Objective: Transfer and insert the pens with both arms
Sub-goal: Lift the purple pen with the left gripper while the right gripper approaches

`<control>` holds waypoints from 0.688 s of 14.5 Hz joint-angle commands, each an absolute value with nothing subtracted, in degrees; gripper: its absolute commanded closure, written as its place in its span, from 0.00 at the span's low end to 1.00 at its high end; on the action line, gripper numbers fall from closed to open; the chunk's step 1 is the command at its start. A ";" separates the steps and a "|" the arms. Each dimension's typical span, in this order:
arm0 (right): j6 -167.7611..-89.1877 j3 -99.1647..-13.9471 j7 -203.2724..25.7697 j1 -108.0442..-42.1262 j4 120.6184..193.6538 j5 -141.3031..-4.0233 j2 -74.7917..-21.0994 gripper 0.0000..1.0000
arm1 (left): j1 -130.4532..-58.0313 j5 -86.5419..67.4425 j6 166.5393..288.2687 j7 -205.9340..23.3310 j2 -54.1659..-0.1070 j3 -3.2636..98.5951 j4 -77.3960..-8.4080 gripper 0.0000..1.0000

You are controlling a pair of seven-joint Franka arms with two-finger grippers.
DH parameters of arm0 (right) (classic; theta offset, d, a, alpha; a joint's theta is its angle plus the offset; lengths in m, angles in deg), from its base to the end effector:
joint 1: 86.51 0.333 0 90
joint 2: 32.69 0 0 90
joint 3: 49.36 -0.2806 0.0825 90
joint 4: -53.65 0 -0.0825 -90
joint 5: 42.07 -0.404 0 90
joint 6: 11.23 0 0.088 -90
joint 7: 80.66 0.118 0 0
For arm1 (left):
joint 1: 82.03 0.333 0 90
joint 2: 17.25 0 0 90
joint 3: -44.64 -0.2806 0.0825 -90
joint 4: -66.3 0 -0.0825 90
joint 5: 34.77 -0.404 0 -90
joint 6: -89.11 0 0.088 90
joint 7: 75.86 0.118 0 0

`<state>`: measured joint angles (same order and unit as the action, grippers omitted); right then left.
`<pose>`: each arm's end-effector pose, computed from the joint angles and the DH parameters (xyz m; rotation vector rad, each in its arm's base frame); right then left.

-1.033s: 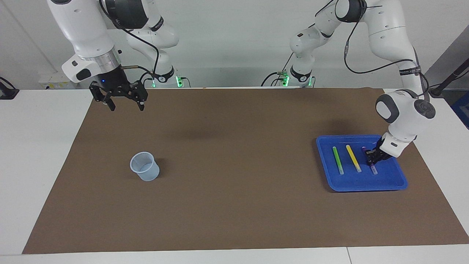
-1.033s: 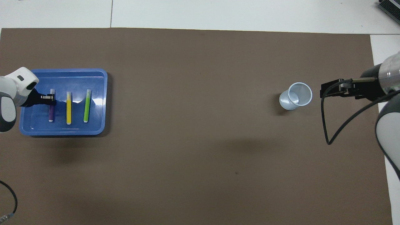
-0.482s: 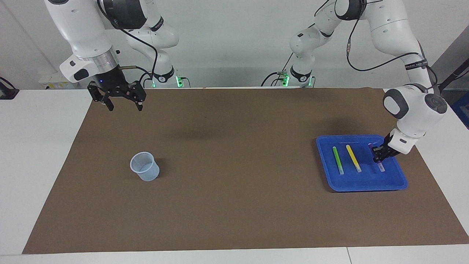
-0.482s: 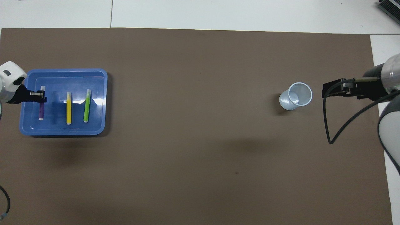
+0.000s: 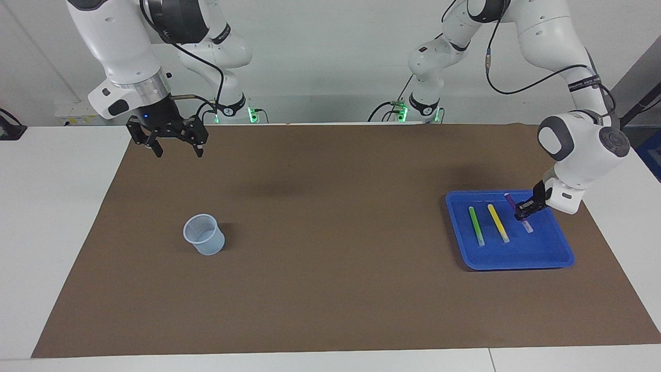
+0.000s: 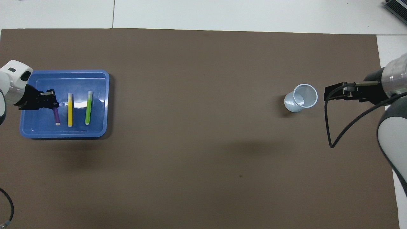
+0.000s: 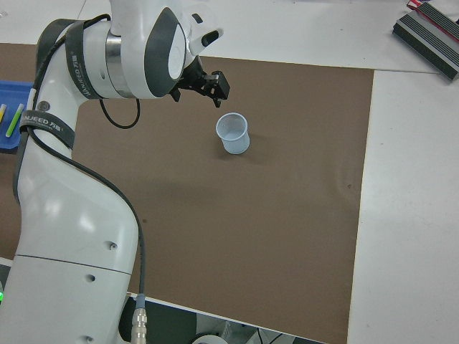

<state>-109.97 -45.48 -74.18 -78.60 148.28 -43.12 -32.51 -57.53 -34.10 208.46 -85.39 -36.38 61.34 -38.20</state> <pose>0.5858 0.0431 0.5537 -3.1135 0.0699 -0.1135 0.6248 0.0915 0.3003 2.9973 0.4850 -0.0952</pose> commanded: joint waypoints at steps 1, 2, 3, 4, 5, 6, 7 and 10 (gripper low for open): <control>-116.50 -45.58 -74.69 -78.43 153.84 -46.80 -29.97 0.00 | -59.26 -28.03 203.82 -93.49 -34.66 60.90 -37.33 1.00; -118.43 -45.58 -74.69 -78.51 154.10 -49.34 -30.58 0.00 | -60.39 -25.74 202.50 -96.66 -34.65 60.90 -36.54 1.00; -120.37 -45.58 -74.60 -78.42 154.11 -50.85 -31.19 0.00 | -61.36 -23.98 201.53 -99.73 -34.65 60.90 -36.19 1.00; -122.30 -45.66 -74.08 -77.82 154.11 -51.04 -31.98 0.00 | -62.33 -21.79 201.52 -103.51 -34.57 60.90 -36.27 1.00; -123.97 -45.66 -71.72 -76.94 154.11 -51.30 -32.60 0.00 | -63.56 -19.94 201.69 -107.02 -34.65 60.90 -36.27 1.00; -125.56 -45.66 -67.78 -76.58 154.11 -53.39 -33.30 0.00 | -64.96 -18.62 202.22 -110.63 -34.57 60.90 -36.62 1.00; -126.88 -45.66 -64.96 -75.80 154.11 -55.76 -33.83 0.00 | -66.80 -17.30 202.75 -115.54 -34.65 60.90 -36.45 1.00; -132.67 -45.66 -60.73 -72.90 154.02 -56.66 -36.11 0.00 | -71.11 -13.34 207.66 -126.64 -34.83 60.90 -36.80 1.00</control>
<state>-128.96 -45.82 -63.49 -74.51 153.46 -55.10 -35.03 -68.51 -16.13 204.93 -120.89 -35.20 61.79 -36.44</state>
